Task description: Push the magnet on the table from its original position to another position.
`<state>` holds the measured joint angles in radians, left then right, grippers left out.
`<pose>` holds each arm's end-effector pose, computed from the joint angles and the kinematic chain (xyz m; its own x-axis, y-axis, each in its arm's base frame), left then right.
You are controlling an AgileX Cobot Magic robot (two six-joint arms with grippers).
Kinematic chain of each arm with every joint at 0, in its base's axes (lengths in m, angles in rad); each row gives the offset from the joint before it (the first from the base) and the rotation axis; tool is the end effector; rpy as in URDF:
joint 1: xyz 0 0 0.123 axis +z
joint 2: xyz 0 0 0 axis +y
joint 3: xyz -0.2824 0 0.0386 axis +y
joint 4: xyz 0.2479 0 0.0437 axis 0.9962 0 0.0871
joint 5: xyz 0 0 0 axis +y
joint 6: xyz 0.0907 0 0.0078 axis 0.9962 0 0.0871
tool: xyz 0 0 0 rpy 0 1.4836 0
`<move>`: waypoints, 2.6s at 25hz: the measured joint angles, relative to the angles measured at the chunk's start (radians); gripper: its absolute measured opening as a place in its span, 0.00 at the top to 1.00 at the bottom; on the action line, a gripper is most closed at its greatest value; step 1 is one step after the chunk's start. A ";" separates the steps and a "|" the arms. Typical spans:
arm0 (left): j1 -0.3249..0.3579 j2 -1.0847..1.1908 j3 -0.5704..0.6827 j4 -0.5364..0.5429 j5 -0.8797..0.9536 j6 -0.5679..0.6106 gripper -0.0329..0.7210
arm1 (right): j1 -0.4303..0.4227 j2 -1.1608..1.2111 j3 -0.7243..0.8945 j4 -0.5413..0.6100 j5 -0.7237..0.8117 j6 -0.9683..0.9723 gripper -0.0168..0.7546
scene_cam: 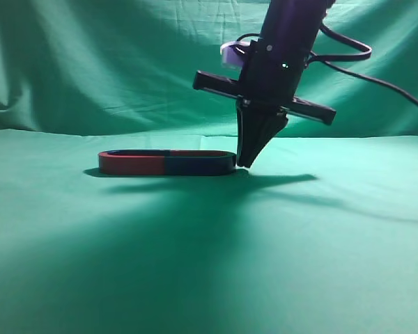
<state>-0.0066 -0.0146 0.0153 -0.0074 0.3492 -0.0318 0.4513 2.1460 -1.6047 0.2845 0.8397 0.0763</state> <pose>0.0529 -0.0006 0.1772 -0.2598 -0.0370 -0.9649 -0.0010 0.9993 -0.0381 0.3939 0.2121 0.1635 -0.9575 -0.1751 -0.2294 -0.2355 0.9335 0.2705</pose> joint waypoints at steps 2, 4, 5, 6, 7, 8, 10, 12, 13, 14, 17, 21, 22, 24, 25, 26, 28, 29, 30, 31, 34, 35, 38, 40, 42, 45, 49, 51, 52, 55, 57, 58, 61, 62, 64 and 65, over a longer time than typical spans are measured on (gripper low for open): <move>0.000 0.000 0.000 0.000 0.000 0.000 0.46 | 0.000 0.000 -0.038 -0.025 0.061 0.000 0.98; 0.000 0.000 0.000 0.000 0.000 0.000 0.46 | 0.000 -0.007 -0.094 -0.064 0.145 0.000 0.98; 0.000 0.000 0.000 0.000 0.000 0.000 0.46 | 0.000 -0.016 -0.120 -0.079 0.183 0.000 0.98; 0.000 0.000 0.000 0.000 0.000 0.000 0.46 | 0.000 -0.032 -0.152 -0.097 0.231 0.000 0.98; 0.000 0.000 0.000 0.000 0.000 0.000 0.46 | 0.000 -0.048 -0.178 -0.109 0.270 0.000 0.98; 0.000 0.000 0.000 0.000 0.000 0.000 0.46 | 0.000 -0.071 -0.208 -0.121 0.315 0.000 0.98; 0.000 0.000 0.000 0.000 0.000 0.000 0.46 | 0.000 -0.122 -0.248 -0.137 0.367 0.000 0.98; 0.000 0.000 0.000 0.000 0.000 0.000 0.46 | 0.000 -0.183 -0.265 -0.156 0.385 0.000 0.98; 0.000 0.000 0.000 0.000 0.000 0.000 0.46 | 0.000 -0.217 -0.267 -0.162 0.389 0.000 0.98; 0.000 0.000 0.000 0.000 0.000 0.000 0.46 | 0.000 -0.254 -0.267 -0.165 0.396 0.000 0.98; 0.000 0.000 0.000 0.000 0.000 0.000 0.46 | 0.000 -0.370 -0.240 -0.169 0.402 0.002 0.98; 0.000 0.000 0.000 0.000 0.000 0.000 0.46 | 0.000 -0.553 -0.142 -0.171 0.408 0.002 0.98; 0.000 0.000 0.000 0.000 0.000 0.000 0.46 | 0.000 -0.604 -0.104 -0.171 0.411 0.003 0.98; 0.000 0.000 0.000 0.000 0.000 0.000 0.46 | 0.000 -0.698 -0.023 -0.173 0.411 0.001 0.98; 0.000 0.000 0.000 0.000 0.000 0.000 0.46 | 0.000 -0.750 0.018 -0.173 0.412 0.001 0.98; 0.000 0.000 0.000 0.000 0.000 0.000 0.46 | 0.000 -0.805 0.076 -0.173 0.412 -0.003 0.98; 0.000 0.000 0.000 0.000 0.000 0.000 0.46 | 0.000 -0.906 0.161 -0.173 0.396 -0.014 0.98; 0.000 0.000 0.000 0.000 0.000 0.000 0.46 | 0.000 -0.963 0.219 -0.173 0.376 -0.025 0.98; 0.000 0.000 0.000 0.000 0.000 0.000 0.46 | 0.000 -1.010 0.259 -0.173 0.364 -0.032 0.98; 0.000 0.000 0.000 0.000 0.000 0.000 0.46 | 0.000 -1.067 0.306 -0.173 0.350 -0.037 0.98; 0.000 0.000 0.000 0.000 0.000 0.000 0.46 | 0.000 -1.178 0.392 -0.173 0.326 -0.050 0.98; 0.000 0.000 0.000 0.000 0.000 0.000 0.46 | 0.000 -1.233 0.425 -0.173 0.318 -0.052 0.98; 0.000 0.000 0.000 0.000 0.000 0.000 0.46 | 0.000 -1.385 0.531 -0.173 0.290 -0.056 0.98; 0.000 0.000 0.000 0.000 0.000 0.000 0.46 | 0.000 -1.482 0.584 -0.171 0.280 -0.056 0.98; 0.000 0.000 0.000 0.000 0.000 0.000 0.46 | 0.000 -1.579 0.641 -0.152 0.281 -0.056 0.98; 0.000 0.000 0.000 0.000 0.000 0.000 0.46 | 0.000 -1.694 0.687 -0.137 0.340 -0.054 0.98; 0.000 0.000 0.000 0.000 0.000 0.000 0.46 | 0.000 -1.830 0.766 -0.135 0.351 -0.054 0.98; 0.000 0.000 0.000 0.000 0.000 0.000 0.46 | 0.000 -1.888 0.832 -0.135 0.290 -0.068 0.98; 0.000 0.000 0.000 0.000 0.000 0.000 0.46 | 0.000 -1.922 0.869 -0.135 0.249 -0.080 0.98; 0.000 0.000 0.000 0.000 0.000 0.000 0.46 | 0.000 -2.015 0.988 -0.135 0.094 -0.104 0.98; 0.000 0.000 0.000 0.000 0.000 0.000 0.46 | -0.012 -2.074 1.078 -0.135 -0.032 -0.110 0.98; 0.000 0.000 0.000 0.000 0.000 0.000 0.46 | -0.062 -2.126 1.179 -0.132 -0.173 -0.121 0.98; 0.000 0.000 0.000 0.000 0.000 0.000 0.46 | -0.168 -2.157 1.310 -0.131 -0.326 -0.129 0.98; 0.000 0.000 0.000 0.000 0.000 0.000 0.46 | -0.206 -2.159 1.351 -0.131 -0.362 -0.129 0.98; 0.000 0.000 0.000 0.000 0.000 0.000 0.46 | -0.267 -2.159 1.420 -0.129 -0.404 -0.129 0.98; 0.000 0.000 0.000 0.000 0.000 0.000 0.46 | -0.295 -2.159 1.454 -0.129 -0.426 -0.129 0.98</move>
<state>-0.0066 -0.0146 0.0153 -0.0074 0.3492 -0.0318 0.1560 -0.0129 -0.1504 0.1557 0.4136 -0.0531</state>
